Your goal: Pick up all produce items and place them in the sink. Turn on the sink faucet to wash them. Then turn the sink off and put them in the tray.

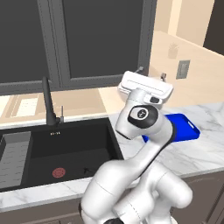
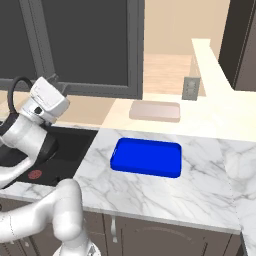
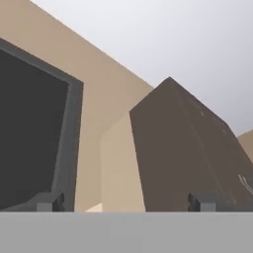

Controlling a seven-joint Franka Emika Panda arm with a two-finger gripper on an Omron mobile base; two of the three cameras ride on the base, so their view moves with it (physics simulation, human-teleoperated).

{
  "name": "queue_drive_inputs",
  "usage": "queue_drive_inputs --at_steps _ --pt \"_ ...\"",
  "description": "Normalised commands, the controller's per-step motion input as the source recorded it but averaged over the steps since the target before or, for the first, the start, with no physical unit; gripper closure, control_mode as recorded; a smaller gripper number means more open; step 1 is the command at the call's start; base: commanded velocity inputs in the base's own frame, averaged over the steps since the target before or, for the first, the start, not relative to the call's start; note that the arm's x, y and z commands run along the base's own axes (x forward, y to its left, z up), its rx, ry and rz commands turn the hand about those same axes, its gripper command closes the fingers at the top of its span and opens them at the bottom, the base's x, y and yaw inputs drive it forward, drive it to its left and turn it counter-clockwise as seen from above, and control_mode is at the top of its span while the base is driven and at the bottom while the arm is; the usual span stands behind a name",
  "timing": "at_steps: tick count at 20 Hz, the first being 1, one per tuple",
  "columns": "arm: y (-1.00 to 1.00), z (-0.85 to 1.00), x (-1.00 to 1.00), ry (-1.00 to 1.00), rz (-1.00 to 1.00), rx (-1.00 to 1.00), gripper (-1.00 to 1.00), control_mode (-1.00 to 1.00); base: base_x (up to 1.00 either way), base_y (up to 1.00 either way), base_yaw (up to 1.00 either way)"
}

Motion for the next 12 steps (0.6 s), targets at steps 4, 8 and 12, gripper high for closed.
queue_drive_inputs --at_steps 4,8,12 --pt "1.0 0.12 0.34 -0.07 0.16 0.24 -1.0 -1.0 0.0 0.0 0.0" --pt "1.0 0.13 0.36 -0.04 0.17 0.23 -1.0 -1.0 0.0 0.0 0.0" --pt "1.0 0.16 0.31 -0.07 0.15 0.23 -1.0 -1.0 0.0 0.0 0.0"
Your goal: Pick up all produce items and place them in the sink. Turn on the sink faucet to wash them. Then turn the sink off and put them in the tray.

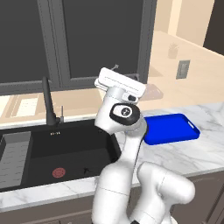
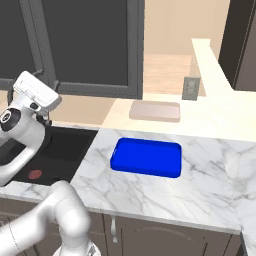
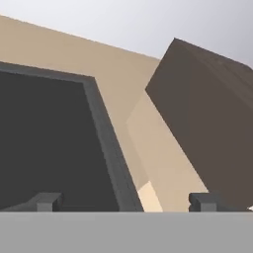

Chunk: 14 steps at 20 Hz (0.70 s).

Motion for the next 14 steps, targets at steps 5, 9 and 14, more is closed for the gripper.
queue_drive_inputs --at_steps 5,9,14 --pt "0.94 0.03 0.08 -0.11 0.08 0.25 -1.0 -1.0 0.0 0.0 0.0" --pt "0.58 0.0 0.0 -0.08 0.0 0.31 -1.0 -1.0 0.0 0.0 0.0" --pt "0.23 0.0 -0.07 -0.09 0.0 0.42 -1.0 -1.0 0.0 0.0 0.0"
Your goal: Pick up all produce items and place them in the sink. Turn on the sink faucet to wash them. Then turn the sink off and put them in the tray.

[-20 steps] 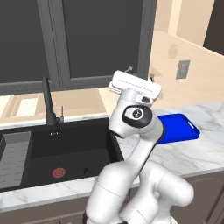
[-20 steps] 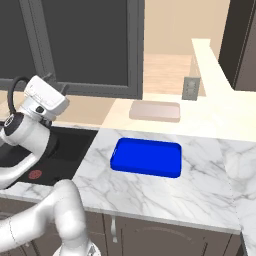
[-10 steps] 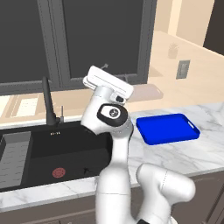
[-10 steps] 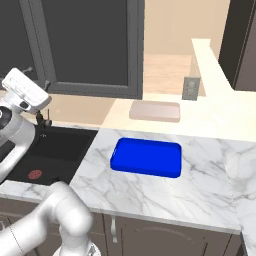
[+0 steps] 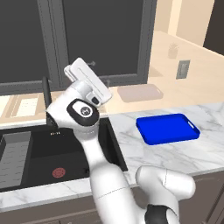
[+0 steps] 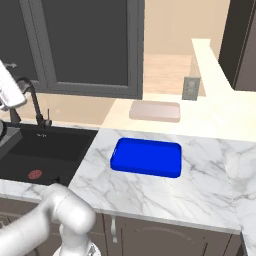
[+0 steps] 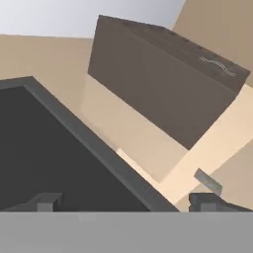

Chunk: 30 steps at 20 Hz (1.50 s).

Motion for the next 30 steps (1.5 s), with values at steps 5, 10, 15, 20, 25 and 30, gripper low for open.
queue_drive_inputs --at_steps 5,10,15,20,25,30 --pt "0.17 -0.02 -0.01 -0.08 -0.02 0.51 -1.0 -1.0 0.0 0.0 0.0" --pt "0.01 -0.13 0.0 -0.1 0.0 0.53 -1.0 -1.0 0.0 0.0 0.0" --pt "-0.13 -0.02 -0.01 -0.01 0.0 0.36 -1.0 -1.0 0.0 0.0 0.0" --pt "-0.08 -0.17 0.16 0.0 0.17 0.21 -1.0 -1.0 0.0 0.0 0.0" --pt "-0.03 -0.44 0.03 0.0 0.29 0.03 -1.0 -1.0 0.0 0.0 0.0" --pt "-0.02 -0.52 0.0 -0.04 0.35 0.0 -1.0 -1.0 0.0 0.0 0.0"
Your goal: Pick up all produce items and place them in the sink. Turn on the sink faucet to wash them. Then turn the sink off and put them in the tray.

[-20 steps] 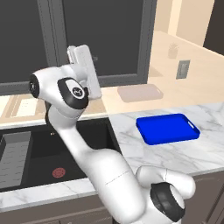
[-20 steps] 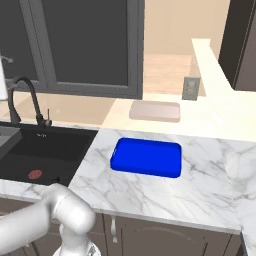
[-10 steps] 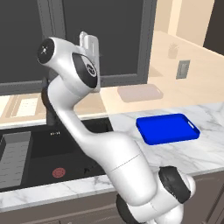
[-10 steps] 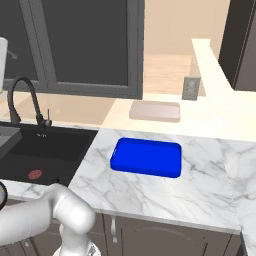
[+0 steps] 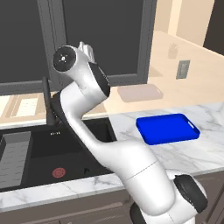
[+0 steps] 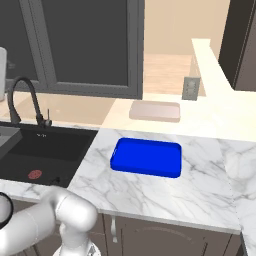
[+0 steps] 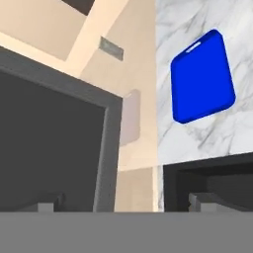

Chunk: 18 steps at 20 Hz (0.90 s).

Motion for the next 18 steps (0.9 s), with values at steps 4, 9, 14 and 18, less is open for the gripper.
queue_drive_inputs --at_steps 4,9,14,18 --pt "-0.13 -0.45 0.0 -0.08 0.37 0.0 -1.0 -1.0 0.0 0.0 0.0" --pt "-0.06 -0.41 0.05 0.0 0.4 -0.04 -1.0 -1.0 0.0 0.0 0.0" --pt "0.0 -0.34 0.12 0.09 0.38 -0.15 -1.0 -1.0 0.0 0.0 0.0" --pt "0.0 -0.28 0.09 0.16 0.34 -0.21 -1.0 -1.0 0.0 0.0 0.0"
